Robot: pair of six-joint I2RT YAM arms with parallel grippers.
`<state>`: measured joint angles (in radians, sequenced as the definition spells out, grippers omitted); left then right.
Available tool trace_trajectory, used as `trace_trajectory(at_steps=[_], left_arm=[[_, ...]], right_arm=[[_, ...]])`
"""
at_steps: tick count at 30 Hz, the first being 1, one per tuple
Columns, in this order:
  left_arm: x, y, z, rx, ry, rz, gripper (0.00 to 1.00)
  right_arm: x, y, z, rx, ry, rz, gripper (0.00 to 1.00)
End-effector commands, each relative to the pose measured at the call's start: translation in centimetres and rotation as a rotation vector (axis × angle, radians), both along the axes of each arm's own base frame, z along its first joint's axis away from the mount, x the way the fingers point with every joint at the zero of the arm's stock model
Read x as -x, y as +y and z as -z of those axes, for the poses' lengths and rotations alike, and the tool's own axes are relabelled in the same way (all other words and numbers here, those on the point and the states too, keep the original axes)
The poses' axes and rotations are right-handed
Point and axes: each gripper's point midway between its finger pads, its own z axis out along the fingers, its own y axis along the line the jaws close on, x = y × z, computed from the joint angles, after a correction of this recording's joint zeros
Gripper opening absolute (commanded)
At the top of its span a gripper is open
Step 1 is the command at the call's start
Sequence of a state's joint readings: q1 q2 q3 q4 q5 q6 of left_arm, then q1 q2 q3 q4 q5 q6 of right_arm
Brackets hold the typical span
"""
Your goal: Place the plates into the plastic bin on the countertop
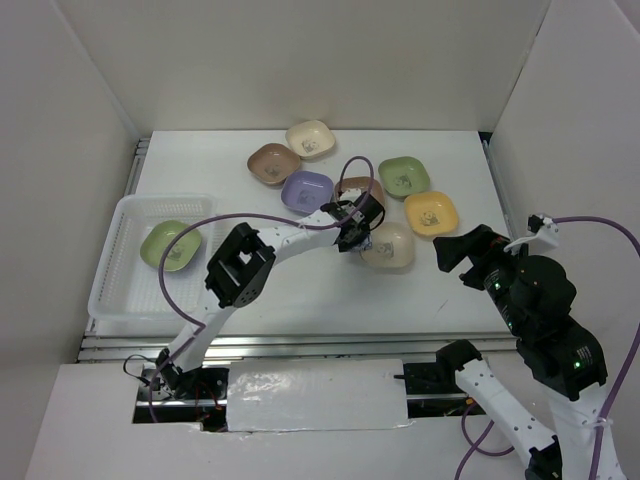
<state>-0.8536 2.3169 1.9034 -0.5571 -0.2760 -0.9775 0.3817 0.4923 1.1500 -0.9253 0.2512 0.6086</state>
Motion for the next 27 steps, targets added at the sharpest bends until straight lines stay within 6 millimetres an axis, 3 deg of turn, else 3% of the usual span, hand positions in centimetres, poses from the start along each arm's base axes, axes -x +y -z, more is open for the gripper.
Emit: trace_trajectory(at_steps=[1, 5, 6, 8, 9, 10, 11, 12, 13, 14, 15, 17, 18, 20, 21, 23, 24, 25, 26, 27], left_arm=[[0.1, -0.3, 1.1, 0.009, 0.014, 0.004, 0.47], [0.6, 0.6, 0.1, -0.032, -0.002, -0.014, 0.0], [1.2, 0.5, -1.6, -0.03, -0.028, -0.011, 0.0], [2.6, 2.0, -2.6, -0.073, -0.035, -0.016, 0.0], [3.1, 2.3, -5.9, -0.049, -0.088, -0.018, 0.0], [4.3, 3.6, -5.7, -0.074, -0.082, -0.014, 0.0], [4.9, 4.1, -6.8, -0.062, -0.103, -0.008, 0.0], [5.2, 4.9, -11.0, -0.001, -0.169, -0.014, 0.0], [6.3, 6.6, -10.9, -0.024, -0.169, -0.013, 0.0], [6.6, 7.6, -12.2, -0.02, -0.195, -0.02, 0.0], [6.8, 9.9, -15.7, -0.007, -0.261, -0.063, 0.0], [7.4, 13.2, -17.6, -0.015, -0.29, -0.125, 0.0], [7.1, 15.9, -20.4, 0.03, -0.331, -0.19, 0.0], [7.3, 20.1, -20.7, 0.02, -0.331, -0.287, 0.0], [6.8, 23.9, -22.7, 0.059, -0.369, -0.394, 0.0], [7.4, 28.9, -22.0, 0.043, -0.358, -0.561, 0.0], [7.6, 33.0, -23.3, 0.064, -0.401, -0.701, 0.0], [8.6, 35.5, -22.1, 0.057, -0.382, -0.817, 0.0], [9.4, 39.5, -23.0, 0.072, -0.441, -0.957, 0.0], [9.6, 41.1, -23.1, 0.083, -0.468, -1.016, 0.0]], right_arm=[[0.0, -0.2, 0.0, 0.008, -0.003, 0.004, 1.0], [-0.1, -0.1, 0.0, 0.011, -0.003, 0.0, 1.0], [0.0, -0.1, 0.0, 0.013, -0.005, 0.001, 1.0], [-0.1, -0.2, 0.0, 0.019, -0.005, 0.004, 1.0], [-0.1, -0.2, -0.1, 0.021, -0.005, 0.005, 1.0], [-0.2, -0.2, -0.2, 0.022, -0.007, 0.005, 1.0], [-0.2, -0.1, -0.3, 0.022, -0.01, 0.001, 1.0], [-0.3, -0.1, -0.5, 0.022, -0.015, 0.001, 1.0], [-0.4, 0.0, -0.4, 0.025, -0.012, -0.004, 1.0], [-0.5, 0.1, -0.5, 0.024, -0.015, -0.009, 1.0], [-0.8, 0.3, -0.6, 0.023, -0.018, -0.014, 1.0], [-1.2, 0.8, -0.6, 0.018, -0.016, -0.028, 1.0], [-1.6, 1.1, -0.4, 0.019, -0.009, -0.037, 1.0], [-2.2, 1.8, -0.5, 0.0, -0.018, -0.059, 1.0], [-2.5, 2.5, -0.6, -0.011, -0.021, -0.088, 1.0], [-2.9, 3.2, -0.3, -0.025, -0.015, -0.108, 1.0], [-3.1, 3.6, -0.5, -0.036, -0.023, -0.123, 1.0], [-3.4, 3.8, 0.1, -0.038, -0.011, -0.128, 1.0], [-3.6, 4.1, 0.0, -0.042, -0.016, -0.136, 1.0], [-3.7, 4.3, 0.2, -0.046, -0.009, -0.145, 1.0]])
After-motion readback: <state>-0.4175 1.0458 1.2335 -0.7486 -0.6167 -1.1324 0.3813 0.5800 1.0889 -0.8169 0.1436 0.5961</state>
